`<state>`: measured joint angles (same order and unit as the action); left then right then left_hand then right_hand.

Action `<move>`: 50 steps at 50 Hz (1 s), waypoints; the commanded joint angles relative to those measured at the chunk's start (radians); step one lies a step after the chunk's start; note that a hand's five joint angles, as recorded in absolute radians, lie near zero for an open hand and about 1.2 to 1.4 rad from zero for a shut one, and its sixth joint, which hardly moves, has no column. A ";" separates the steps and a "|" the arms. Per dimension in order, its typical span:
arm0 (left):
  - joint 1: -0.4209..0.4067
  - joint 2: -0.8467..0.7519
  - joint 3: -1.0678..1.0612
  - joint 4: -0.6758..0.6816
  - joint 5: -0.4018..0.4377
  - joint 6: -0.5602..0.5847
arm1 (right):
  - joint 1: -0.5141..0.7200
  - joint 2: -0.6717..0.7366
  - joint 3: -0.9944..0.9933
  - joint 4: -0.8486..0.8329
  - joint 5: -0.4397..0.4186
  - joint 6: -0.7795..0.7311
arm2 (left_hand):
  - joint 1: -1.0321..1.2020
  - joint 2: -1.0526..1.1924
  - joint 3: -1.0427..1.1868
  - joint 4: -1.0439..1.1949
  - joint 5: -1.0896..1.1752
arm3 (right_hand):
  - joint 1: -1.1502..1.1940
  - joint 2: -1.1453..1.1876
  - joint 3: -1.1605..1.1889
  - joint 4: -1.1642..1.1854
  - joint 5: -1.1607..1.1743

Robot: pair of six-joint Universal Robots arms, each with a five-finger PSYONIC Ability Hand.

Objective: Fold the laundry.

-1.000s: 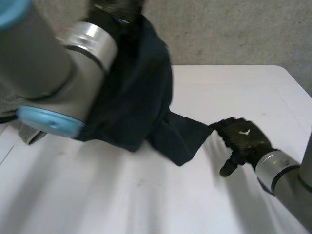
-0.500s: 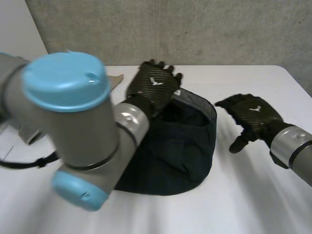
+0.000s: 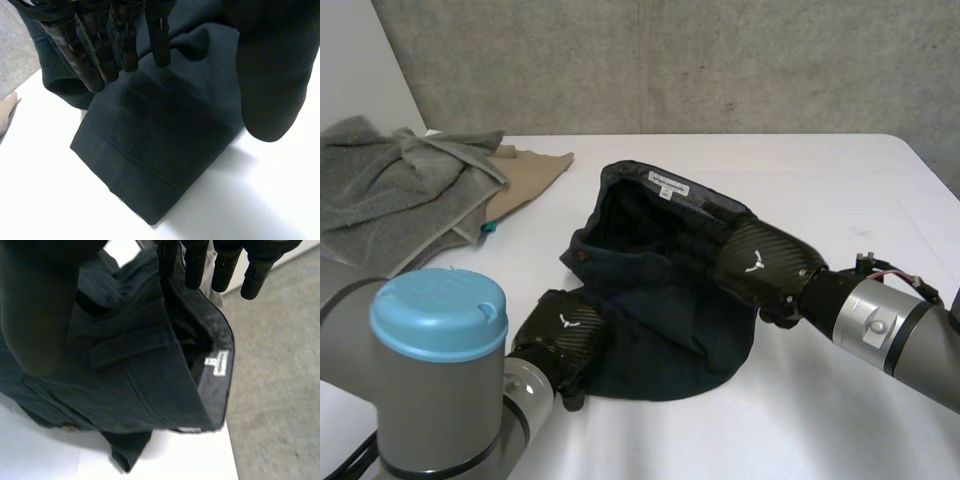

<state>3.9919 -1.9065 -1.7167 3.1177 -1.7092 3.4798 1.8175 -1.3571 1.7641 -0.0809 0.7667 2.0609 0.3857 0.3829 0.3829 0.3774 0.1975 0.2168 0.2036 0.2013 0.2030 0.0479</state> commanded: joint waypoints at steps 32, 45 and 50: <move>0.127 0.228 0.320 0.268 0.071 0.190 | 0.062 -0.046 -0.406 0.065 0.589 0.480 | 1.011 1.013 1.013 1.019 1.024 | 1.179 1.193 1.195 1.193 1.174; 0.196 0.040 0.811 -0.191 0.126 0.078 | 0.078 0.030 -0.811 0.578 0.623 0.602 | 1.011 1.013 1.013 1.019 1.024 | 1.179 1.193 1.195 1.193 1.174; 0.222 -0.153 1.017 -0.269 0.132 0.071 | 0.118 0.146 -0.870 0.558 0.681 0.613 | 1.011 1.013 1.013 1.019 1.024 | 1.179 1.193 1.195 1.193 1.174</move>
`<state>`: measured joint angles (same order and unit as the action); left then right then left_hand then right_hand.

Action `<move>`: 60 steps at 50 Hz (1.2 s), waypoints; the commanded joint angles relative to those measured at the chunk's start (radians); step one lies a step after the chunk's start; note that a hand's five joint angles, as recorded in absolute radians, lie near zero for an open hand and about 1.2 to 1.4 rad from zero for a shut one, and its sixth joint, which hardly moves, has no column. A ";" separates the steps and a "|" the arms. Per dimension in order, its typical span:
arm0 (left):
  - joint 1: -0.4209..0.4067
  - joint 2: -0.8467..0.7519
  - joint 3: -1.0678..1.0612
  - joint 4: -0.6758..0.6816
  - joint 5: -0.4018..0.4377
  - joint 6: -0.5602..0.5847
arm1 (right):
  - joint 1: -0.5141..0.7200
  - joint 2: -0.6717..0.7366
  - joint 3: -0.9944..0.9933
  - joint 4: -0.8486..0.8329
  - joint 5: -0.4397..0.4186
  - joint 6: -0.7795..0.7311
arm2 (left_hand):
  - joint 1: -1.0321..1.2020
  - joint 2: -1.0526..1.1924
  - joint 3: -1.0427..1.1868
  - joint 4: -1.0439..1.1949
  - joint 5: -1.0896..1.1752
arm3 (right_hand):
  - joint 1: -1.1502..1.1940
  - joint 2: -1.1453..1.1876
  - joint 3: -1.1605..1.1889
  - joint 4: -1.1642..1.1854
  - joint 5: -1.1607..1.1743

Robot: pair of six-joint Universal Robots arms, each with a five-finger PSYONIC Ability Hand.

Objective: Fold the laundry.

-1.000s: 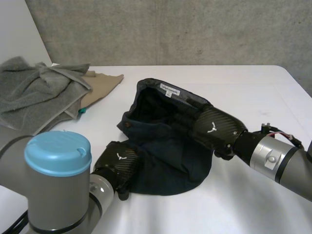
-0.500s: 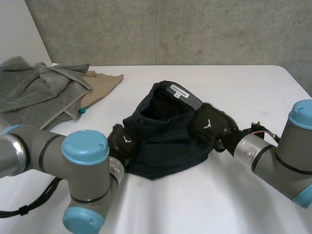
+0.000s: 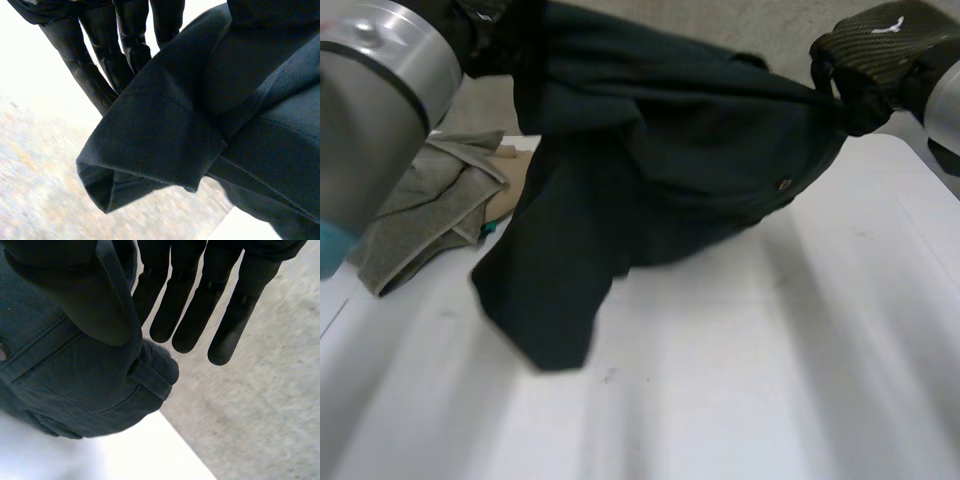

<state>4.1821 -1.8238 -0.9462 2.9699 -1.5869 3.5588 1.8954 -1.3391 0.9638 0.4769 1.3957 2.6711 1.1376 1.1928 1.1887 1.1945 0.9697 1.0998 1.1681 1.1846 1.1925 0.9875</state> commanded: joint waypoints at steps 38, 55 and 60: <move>0.018 -0.250 -0.399 0.235 0.131 -0.055 | 0.079 0.118 0.713 -0.696 -0.078 -0.049 | 0.259 0.203 0.208 0.202 0.252 | 0.296 0.228 0.212 0.204 0.234; -0.043 -0.109 -0.583 0.212 -0.076 0.118 | 0.028 0.061 0.681 -0.445 -0.057 -0.128 | -0.713 -0.768 -0.764 -0.770 -0.719 | -0.758 -0.826 -0.843 -0.850 -0.820; -0.025 0.004 -0.690 0.189 -0.076 0.094 | 0.004 0.025 0.664 -0.335 -0.116 -0.175 | -0.710 -0.765 -0.761 -0.767 -0.717 | -0.834 -0.903 -0.919 -0.927 -0.896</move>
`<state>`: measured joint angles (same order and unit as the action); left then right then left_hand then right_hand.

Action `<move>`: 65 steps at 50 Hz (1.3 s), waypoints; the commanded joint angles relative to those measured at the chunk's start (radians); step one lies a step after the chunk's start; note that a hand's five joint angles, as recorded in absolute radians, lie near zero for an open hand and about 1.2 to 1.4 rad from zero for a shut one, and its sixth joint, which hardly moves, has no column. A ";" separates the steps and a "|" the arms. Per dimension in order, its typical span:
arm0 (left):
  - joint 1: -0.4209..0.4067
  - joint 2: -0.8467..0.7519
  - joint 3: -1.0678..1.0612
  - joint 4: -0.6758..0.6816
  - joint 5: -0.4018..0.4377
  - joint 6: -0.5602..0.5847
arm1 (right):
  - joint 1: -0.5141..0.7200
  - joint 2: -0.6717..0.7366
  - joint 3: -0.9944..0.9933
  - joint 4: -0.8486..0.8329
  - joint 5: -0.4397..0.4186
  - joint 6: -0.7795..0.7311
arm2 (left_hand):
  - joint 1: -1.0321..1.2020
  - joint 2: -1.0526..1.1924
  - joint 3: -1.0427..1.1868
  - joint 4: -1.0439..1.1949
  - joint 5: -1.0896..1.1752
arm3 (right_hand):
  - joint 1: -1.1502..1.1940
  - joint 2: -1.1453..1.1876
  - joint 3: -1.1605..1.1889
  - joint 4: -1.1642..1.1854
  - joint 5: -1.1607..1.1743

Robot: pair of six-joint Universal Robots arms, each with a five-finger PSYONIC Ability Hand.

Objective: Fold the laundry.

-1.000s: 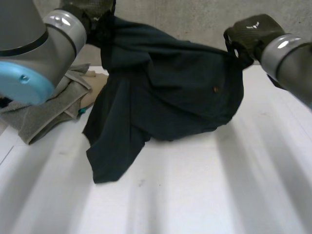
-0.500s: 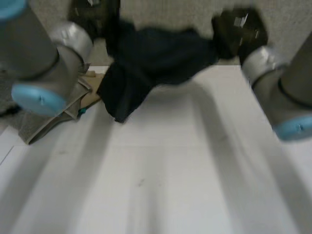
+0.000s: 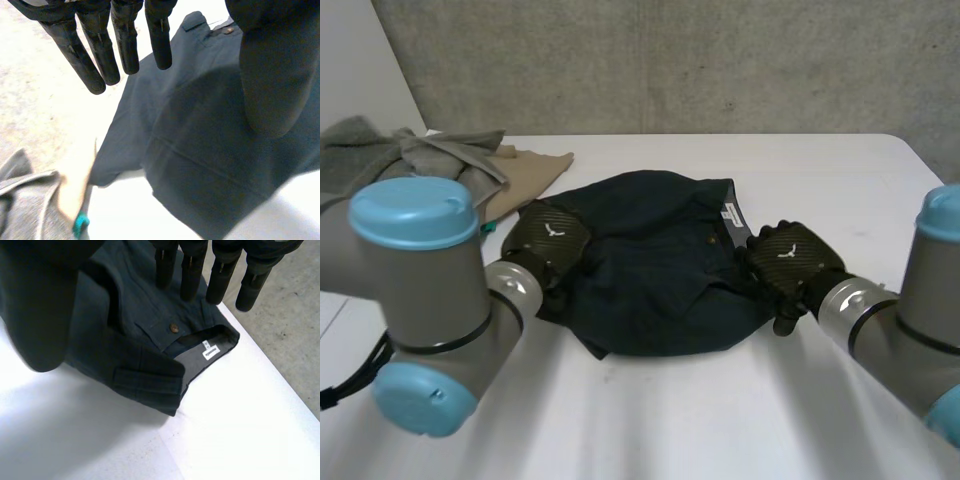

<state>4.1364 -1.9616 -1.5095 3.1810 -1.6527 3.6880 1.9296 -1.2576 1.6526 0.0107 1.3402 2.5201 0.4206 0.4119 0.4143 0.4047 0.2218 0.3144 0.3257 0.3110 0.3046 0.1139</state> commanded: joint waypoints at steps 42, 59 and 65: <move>0.047 -0.207 -0.040 0.128 0.036 0.066 | -0.018 0.195 -0.014 -0.198 -0.061 -0.150 | 0.276 0.285 0.283 0.292 0.301 | 1.082 1.071 1.085 1.092 1.108; 0.021 0.079 0.124 0.079 0.023 0.046 | -0.030 -0.037 -0.154 0.036 0.016 -0.057 | 0.976 0.984 0.982 0.992 1.000 | 1.082 1.071 1.085 1.092 1.108; 0.025 0.291 0.256 -0.091 0.079 -0.057 | -0.053 -0.147 -0.348 0.230 0.036 0.000 | 0.976 0.984 0.982 0.992 1.000 | 1.082 1.071 1.085 1.092 1.108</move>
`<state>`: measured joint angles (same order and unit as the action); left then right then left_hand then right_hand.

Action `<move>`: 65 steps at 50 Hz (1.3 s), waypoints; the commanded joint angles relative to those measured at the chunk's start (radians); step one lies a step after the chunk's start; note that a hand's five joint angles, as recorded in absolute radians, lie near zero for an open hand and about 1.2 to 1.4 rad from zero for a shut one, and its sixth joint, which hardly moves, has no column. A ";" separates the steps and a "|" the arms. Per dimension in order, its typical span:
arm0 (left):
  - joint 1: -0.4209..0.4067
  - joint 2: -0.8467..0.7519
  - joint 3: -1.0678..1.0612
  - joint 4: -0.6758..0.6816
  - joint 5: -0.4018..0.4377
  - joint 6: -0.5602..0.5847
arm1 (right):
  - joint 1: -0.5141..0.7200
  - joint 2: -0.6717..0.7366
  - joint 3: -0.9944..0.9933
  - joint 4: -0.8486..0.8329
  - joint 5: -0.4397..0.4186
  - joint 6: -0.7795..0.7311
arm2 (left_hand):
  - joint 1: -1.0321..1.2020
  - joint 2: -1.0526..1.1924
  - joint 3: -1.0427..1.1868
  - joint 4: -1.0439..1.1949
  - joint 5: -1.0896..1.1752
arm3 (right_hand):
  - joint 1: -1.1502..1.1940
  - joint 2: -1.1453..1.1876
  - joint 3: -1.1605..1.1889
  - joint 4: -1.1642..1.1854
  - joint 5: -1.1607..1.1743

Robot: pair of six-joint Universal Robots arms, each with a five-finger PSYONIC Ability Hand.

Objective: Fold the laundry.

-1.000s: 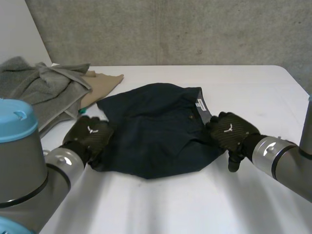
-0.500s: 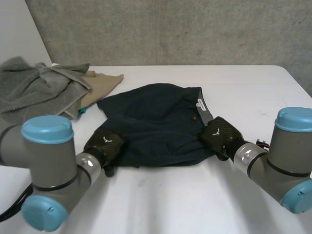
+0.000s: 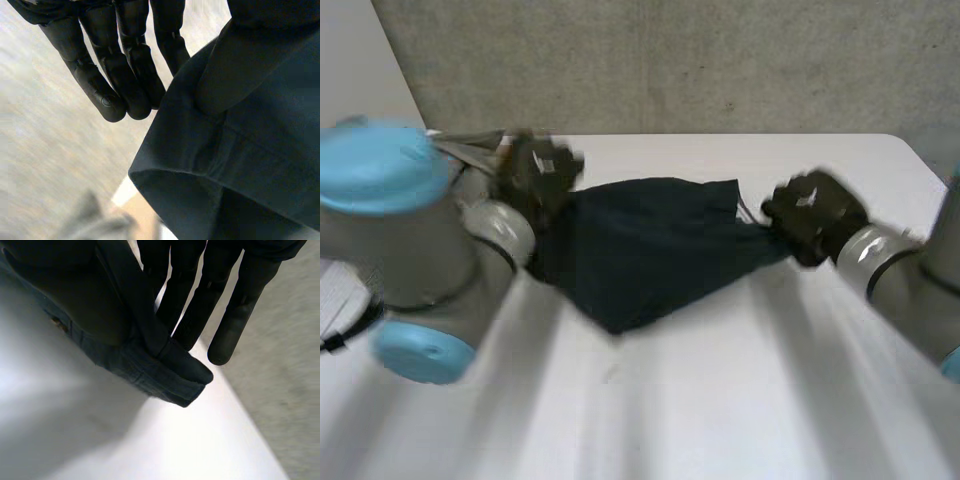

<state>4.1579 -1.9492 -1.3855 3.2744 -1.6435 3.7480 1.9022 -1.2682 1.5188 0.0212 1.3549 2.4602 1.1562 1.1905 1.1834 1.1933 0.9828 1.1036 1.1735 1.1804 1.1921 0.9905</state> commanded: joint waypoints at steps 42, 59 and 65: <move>0.139 -0.172 0.939 0.001 0.114 -0.284 | 0.093 0.122 -0.640 -0.382 0.221 0.224 | 0.240 0.206 0.213 0.203 0.239 | 0.293 0.223 0.216 0.204 0.231; 0.174 -0.203 0.194 -0.001 0.197 -0.289 | 0.094 0.237 -0.120 -0.360 0.087 0.160 | 0.240 0.206 0.213 0.203 0.239 | 0.293 0.223 0.216 0.204 0.231; 0.159 -0.200 0.027 -0.036 0.255 -0.192 | 0.080 0.268 0.000 -0.307 0.076 0.053 | 0.240 0.206 0.213 0.203 0.239 | 0.293 0.223 0.216 0.204 0.231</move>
<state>4.3339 -2.1424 -1.2047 3.2690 -1.4421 3.4752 1.9934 -1.0344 1.4093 -0.3293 1.4439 2.6054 1.1561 1.1957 1.1882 1.1972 1.0015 1.1031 1.1735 1.1879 1.1926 1.0089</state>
